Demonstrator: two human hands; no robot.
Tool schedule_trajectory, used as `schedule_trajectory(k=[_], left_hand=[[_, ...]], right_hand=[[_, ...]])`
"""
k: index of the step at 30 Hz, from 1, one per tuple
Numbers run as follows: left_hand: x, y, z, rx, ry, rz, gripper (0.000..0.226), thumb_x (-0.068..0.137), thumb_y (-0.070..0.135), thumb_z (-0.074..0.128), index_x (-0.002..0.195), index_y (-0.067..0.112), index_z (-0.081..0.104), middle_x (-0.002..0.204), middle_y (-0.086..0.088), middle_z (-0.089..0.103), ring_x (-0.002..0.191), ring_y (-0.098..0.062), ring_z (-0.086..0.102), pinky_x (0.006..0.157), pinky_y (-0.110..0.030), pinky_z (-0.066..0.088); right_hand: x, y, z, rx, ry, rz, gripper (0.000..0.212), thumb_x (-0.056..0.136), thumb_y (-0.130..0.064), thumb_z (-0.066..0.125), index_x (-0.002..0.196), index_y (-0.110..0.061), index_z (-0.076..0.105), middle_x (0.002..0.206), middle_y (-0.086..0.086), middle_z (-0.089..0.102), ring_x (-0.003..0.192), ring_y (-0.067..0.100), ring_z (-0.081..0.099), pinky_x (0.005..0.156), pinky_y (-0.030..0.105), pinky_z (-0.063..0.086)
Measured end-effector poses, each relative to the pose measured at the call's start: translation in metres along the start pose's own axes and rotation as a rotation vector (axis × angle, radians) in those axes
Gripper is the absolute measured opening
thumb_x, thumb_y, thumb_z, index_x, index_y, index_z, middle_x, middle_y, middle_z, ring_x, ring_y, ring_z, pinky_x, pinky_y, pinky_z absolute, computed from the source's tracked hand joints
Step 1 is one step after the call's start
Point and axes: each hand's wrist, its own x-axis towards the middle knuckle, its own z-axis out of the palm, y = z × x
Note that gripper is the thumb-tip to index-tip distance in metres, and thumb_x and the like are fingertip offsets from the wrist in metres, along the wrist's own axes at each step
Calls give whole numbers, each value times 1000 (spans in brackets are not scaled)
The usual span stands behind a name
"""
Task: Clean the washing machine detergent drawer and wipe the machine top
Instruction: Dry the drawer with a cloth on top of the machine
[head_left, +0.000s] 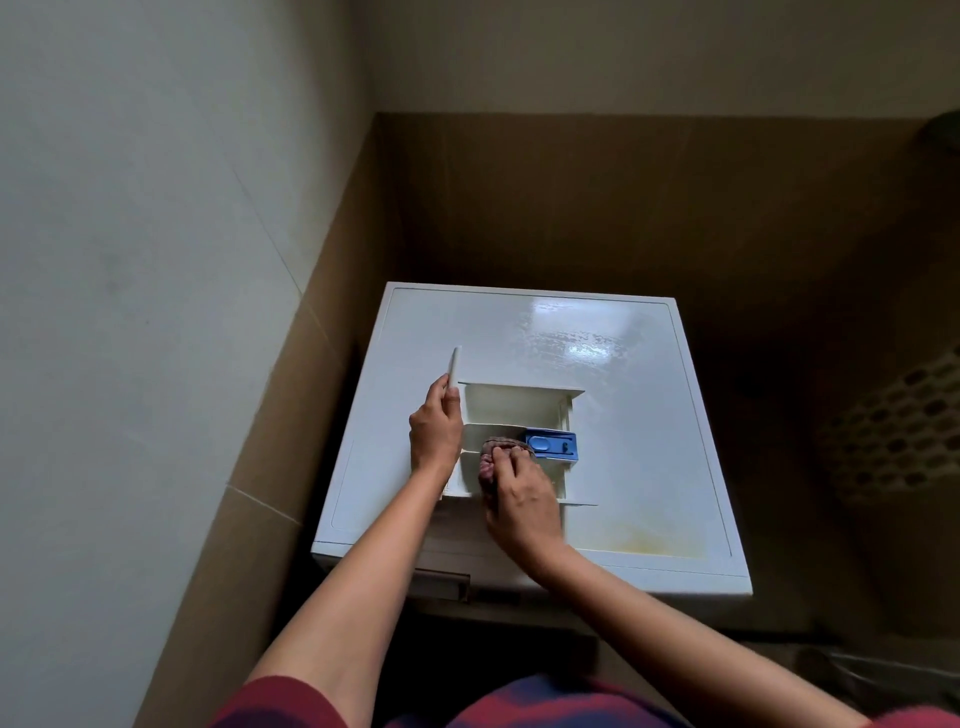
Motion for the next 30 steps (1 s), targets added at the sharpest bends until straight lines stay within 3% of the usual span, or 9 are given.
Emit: schedule_trajectory(k=[3,5,7,9,13,18,23,27,30], left_hand=[[0,0,1,-6,1,-1,38,102,32,38,134,16,52,110,-17,68,99,-36,61,78,-38,48],[0,0,1,-7,2,4,38,102,32,39,134,15,52,112,-17,68,100,-36,61,80,-40,48],[1,0,1,-5,7,10,38,102,31,39,133,15,53,113,-17,68,101,-36,62,80,-40,48],[1,0,1,0,13,19,38,102,31,39,133,14,53,112,-18,68,100,-36,62,79,-38,48],[2,0,1,3,4,12,38,102,31,39,134,15,52,112,-18,67,102,-37,61,80,-40,48],[2,-1,3,11,9,16,38,102,32,38,133,16,52,112,-17,67,102,-36,61,79,-39,48],[2,-2,4,23,18,23,38,102,32,38,133,16,52,114,-17,67,102,-36,61,79,-37,48],[2,-2,4,30,18,23,38,102,32,37,133,15,52,111,-18,67,100,-36,61,75,-37,47],[2,-2,4,48,19,22,38,102,32,37,134,15,51,109,-19,67,98,-37,61,76,-38,47]], right_hand=[[6,-12,6,-128,-166,5,60,93,-20,43,146,0,25,148,26,33,138,34,32,114,39,26],[10,-20,8,-177,-263,-32,64,90,-14,45,146,4,19,149,29,29,140,36,29,115,39,24],[14,-30,11,-170,-292,-77,61,87,-10,49,142,5,27,143,30,38,134,36,38,110,40,32],[17,-37,11,-158,-256,-119,49,84,-9,52,130,2,40,126,24,53,118,34,52,95,40,44],[16,-27,7,-96,-186,-172,26,87,-16,51,109,-4,52,100,16,65,89,34,64,71,38,48],[18,-20,10,-89,-205,-147,26,87,-25,51,108,-10,55,104,12,65,94,32,63,75,38,49],[29,-13,2,-73,-355,-54,36,80,-32,62,110,-14,59,115,12,59,108,32,57,85,37,47],[43,-12,-13,-183,-479,-111,26,78,-35,62,97,-18,61,107,8,66,100,30,63,70,31,43],[53,-11,-26,-340,-599,-123,23,79,-38,59,95,-21,59,103,3,68,97,26,65,70,28,39]])
